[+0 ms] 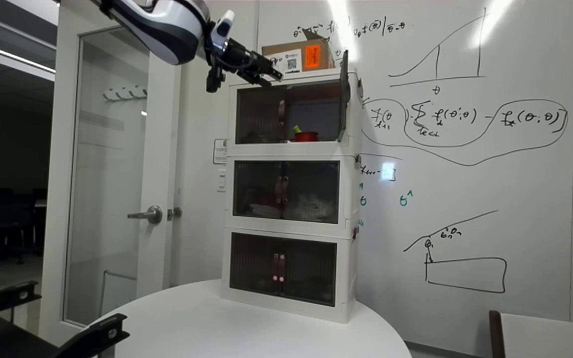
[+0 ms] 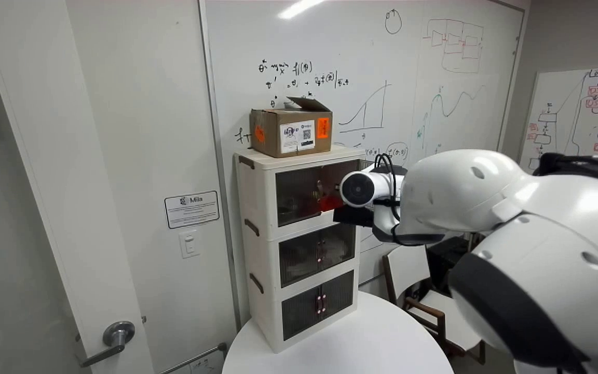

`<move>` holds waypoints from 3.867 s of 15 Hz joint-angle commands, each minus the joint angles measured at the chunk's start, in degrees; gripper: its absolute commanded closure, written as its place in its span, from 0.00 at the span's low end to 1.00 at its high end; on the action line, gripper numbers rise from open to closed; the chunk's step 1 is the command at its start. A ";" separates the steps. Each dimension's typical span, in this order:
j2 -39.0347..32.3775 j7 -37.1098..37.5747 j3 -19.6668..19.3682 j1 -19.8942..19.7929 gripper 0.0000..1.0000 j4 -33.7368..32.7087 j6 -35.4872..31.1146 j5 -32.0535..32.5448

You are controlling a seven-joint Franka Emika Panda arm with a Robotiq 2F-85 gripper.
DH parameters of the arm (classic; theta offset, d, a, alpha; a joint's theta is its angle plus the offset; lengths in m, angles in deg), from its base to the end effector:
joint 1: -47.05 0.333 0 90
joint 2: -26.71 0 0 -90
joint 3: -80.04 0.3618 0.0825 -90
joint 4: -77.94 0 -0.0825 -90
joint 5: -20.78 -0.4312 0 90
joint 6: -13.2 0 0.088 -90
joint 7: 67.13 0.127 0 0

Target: Open the top cabinet

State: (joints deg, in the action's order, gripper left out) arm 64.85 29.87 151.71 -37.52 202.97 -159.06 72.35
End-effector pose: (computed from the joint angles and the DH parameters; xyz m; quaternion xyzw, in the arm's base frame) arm 0.6063 0.0305 0.5303 0.7462 -0.2980 0.5708 0.1693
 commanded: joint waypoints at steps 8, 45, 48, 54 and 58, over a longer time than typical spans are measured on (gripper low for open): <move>30.70 30.94 2.65 -10.90 0.00 -1.95 -12.33 -4.75; 41.12 -13.14 13.02 -22.63 0.00 -21.01 9.53 -46.33; 42.97 -14.18 12.94 -24.17 0.00 -22.80 10.13 -47.94; 45.50 -15.77 12.63 -27.24 0.03 -25.87 10.68 -50.40; 46.40 -16.06 12.46 -28.43 0.02 -27.22 10.84 -51.62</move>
State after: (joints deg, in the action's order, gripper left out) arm 108.64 15.74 165.17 -64.06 178.68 -149.92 23.73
